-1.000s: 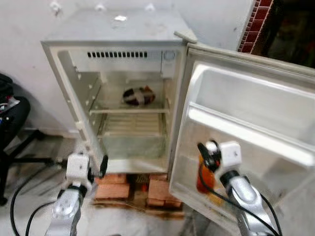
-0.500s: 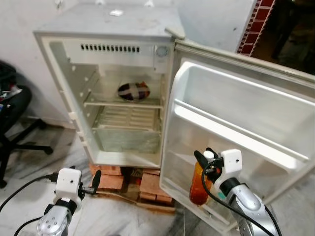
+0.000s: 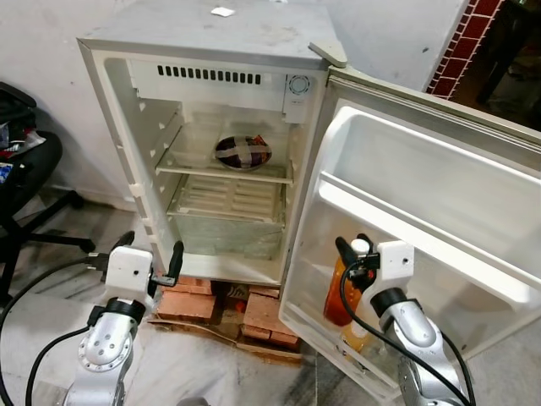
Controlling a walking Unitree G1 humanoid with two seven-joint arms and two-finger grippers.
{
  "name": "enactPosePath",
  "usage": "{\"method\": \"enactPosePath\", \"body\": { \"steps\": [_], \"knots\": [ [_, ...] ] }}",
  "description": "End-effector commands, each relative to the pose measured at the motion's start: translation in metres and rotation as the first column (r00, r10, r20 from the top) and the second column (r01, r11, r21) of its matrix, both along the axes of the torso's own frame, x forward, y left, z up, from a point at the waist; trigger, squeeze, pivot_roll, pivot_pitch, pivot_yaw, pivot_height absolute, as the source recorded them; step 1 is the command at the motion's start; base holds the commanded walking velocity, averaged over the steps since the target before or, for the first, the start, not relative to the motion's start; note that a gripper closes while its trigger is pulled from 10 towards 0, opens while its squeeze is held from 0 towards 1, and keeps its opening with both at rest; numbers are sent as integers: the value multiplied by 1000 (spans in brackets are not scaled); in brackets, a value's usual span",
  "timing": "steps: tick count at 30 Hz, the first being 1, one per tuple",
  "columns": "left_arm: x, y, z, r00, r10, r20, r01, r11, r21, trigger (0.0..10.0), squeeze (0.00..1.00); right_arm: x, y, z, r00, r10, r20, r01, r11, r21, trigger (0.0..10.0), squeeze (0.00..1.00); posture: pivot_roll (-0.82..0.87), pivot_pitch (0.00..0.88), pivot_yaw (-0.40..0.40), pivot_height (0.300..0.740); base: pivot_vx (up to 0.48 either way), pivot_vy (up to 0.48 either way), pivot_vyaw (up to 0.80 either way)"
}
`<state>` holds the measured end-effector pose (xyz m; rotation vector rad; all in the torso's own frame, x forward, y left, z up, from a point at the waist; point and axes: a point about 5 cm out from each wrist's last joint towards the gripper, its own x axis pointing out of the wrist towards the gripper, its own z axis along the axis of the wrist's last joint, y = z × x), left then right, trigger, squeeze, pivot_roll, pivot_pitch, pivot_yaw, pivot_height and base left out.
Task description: Restocking fridge
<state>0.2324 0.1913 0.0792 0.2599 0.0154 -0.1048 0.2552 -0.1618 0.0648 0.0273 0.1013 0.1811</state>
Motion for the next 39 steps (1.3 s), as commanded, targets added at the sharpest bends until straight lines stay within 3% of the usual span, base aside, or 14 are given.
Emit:
{"method": "enactPosePath", "body": {
  "steps": [1,9,29,39],
  "knots": [
    [-2,-11,-3,999,-42,-7,42,999,7,10000,0,1,-6,2,999,-34,17,34,999,-2,10000,0,52,0,-40,740,0,0,0],
    [-10,-17,-13,997,-49,-55,47,998,-32,10000,0,-5,-4,-5,999,-37,-5,37,999,10,10000,0,52,0,-41,731,0,0,0],
    [-4,-9,-16,997,6,-75,-11,997,-72,10000,0,-1,-5,-1,1000,-27,13,27,1000,6,10000,0,41,0,-43,611,0,0,0],
    [0,-5,-16,997,18,-77,-24,997,-73,10000,0,5,-8,0,999,-33,21,34,999,-5,10000,0,43,0,-42,611,0,0,0]
  ]
}}
